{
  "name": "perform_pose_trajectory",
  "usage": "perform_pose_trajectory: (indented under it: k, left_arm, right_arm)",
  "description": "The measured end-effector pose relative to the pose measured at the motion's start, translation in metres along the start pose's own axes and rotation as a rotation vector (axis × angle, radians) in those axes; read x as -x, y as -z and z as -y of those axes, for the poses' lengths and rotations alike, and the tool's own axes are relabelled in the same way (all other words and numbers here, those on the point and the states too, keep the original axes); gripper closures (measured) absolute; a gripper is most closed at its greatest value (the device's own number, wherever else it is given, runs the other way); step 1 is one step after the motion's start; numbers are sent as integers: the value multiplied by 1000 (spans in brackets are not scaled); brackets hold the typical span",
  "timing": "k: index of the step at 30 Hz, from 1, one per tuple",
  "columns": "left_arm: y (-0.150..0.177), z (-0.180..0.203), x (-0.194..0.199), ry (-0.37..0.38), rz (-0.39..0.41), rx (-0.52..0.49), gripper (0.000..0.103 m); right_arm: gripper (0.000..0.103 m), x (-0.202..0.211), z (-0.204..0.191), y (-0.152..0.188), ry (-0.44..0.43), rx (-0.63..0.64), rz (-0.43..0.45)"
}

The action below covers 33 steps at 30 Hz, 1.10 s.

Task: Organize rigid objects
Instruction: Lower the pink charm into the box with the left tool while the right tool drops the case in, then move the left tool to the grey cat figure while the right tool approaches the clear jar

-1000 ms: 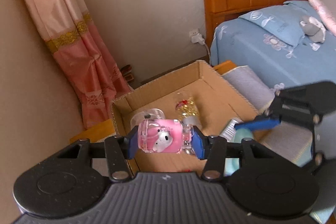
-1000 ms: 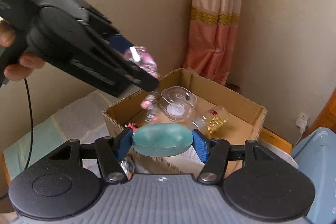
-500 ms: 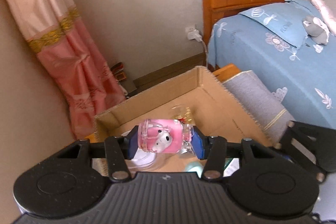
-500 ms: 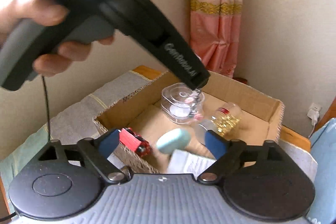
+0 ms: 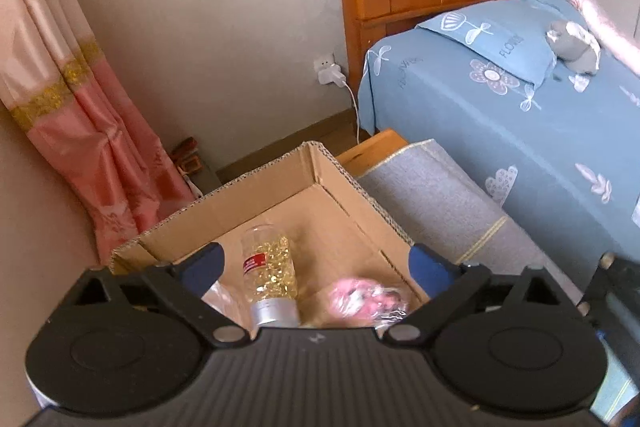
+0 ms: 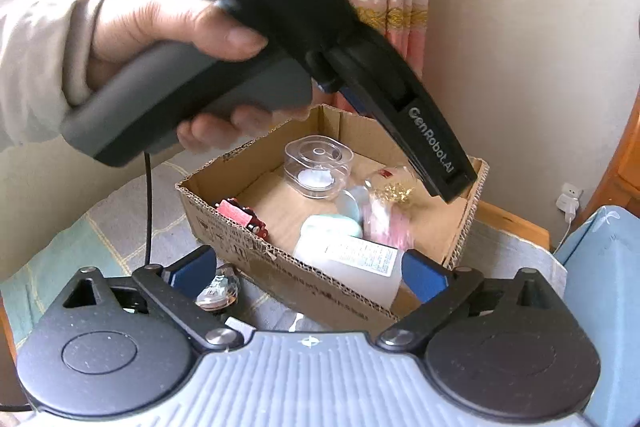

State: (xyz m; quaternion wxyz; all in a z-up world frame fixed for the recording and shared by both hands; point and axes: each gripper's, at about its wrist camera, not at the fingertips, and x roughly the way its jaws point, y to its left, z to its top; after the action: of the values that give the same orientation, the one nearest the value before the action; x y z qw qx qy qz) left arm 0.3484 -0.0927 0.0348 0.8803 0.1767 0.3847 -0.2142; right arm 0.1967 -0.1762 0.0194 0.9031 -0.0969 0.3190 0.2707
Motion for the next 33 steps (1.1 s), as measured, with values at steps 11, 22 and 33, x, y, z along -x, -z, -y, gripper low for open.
perform_pose_trajectory:
  k: [11,22,33]
  left_arm:
    - [28,-2,39,-46,-12,51,5]
    - [65,5,89,-101,7,94,5]
    - [132,22,115,-146,-9,148,5]
  right_arm:
    - [0,23,-11,23,25,-35,-12]
    - [0,50,-34,51,50,-122,5]
    - [0,62,-72,87,143,-138,16]
